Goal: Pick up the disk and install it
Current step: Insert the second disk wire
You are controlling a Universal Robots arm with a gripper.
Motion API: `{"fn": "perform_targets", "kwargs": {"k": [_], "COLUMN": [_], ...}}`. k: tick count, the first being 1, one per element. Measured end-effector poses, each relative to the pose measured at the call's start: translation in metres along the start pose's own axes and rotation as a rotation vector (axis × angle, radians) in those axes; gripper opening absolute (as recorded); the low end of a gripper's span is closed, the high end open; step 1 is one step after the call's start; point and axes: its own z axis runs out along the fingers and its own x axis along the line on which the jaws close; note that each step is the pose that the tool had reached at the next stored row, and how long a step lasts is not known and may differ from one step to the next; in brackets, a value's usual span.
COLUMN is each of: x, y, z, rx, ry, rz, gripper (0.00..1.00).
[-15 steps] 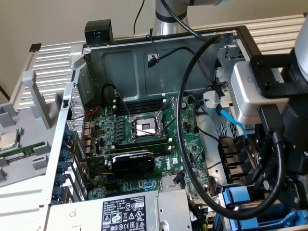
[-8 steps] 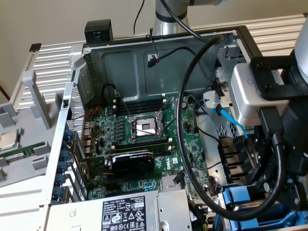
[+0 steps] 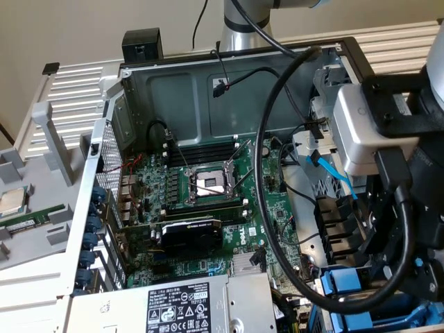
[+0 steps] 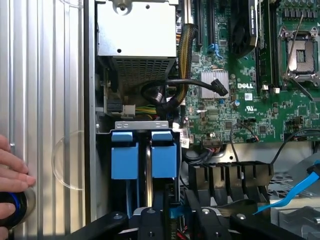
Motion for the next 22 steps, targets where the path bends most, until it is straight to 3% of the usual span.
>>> {"fn": "perform_targets", "kwargs": {"k": [12, 22], "x": [-0.007, -0.007], "y": [0.0017, 0.0017], "z": [-0.0342, -0.035], "rx": [0.0, 0.0], "ry": [-0.0001, -0.0001], "rz": [0.0, 0.0], "gripper": [0.31, 0.31]}}
